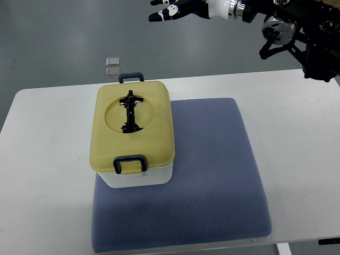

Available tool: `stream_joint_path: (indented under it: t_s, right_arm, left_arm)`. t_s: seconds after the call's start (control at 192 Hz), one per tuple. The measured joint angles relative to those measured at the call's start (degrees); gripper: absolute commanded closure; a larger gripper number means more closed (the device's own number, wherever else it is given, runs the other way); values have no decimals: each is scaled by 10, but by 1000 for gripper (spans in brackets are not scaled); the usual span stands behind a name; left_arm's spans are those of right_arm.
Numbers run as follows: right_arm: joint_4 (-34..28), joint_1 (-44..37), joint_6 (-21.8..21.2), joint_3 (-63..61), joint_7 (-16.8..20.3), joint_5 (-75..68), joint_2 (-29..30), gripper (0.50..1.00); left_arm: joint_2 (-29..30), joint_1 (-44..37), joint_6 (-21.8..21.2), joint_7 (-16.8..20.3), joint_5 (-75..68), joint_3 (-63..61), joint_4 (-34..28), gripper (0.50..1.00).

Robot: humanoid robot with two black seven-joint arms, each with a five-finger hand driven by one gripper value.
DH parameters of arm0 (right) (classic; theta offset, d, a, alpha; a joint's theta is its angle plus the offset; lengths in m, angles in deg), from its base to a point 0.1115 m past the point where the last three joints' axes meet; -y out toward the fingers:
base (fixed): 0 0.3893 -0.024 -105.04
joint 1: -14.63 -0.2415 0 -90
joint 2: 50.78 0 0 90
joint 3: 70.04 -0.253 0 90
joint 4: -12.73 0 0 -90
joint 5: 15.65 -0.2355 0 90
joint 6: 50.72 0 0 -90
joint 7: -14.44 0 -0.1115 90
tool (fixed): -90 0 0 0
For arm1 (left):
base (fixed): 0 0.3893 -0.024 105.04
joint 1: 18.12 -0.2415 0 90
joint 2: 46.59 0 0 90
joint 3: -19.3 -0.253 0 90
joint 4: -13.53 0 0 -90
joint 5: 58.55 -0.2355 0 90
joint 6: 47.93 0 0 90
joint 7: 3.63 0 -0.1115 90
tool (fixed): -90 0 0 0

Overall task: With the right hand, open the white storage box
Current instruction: 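Raise the right hand and swing it over the yellow lid, then lower the right hand onto the lid and grasp the black centre handle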

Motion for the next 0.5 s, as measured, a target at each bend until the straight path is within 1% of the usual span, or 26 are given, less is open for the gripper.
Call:
stream_joint_path:
  t_s: [0.078,0.171,0.296,0.327,0.426,0.499]
  right_arm:
    - [-38,-24,-6,12,-22,95,-14,566]
    - [-83,-36,-4,20,-66,208,-22,566]
    - [-124,-36,20,27,-120,359,-24,568]
    - [-134,-32,33,30,-133,401,-23,568]
    - [-154,-14,96,49,-184,525,-20,568]
    - [-157,-3,145,66,-207,582,-16,568]
  left_arm:
    - [0,0,0,0,0,0,0,500]
    - [0,0,0,0,0,1,0,500]
    - [0,0,0,0,0,1,-1,500]
    - [0,0,0,0,0,1,-1,500]
    - [0,0,0,0,0,1,-1,500]
    - [0,0,0,0,0,1,-1,500]
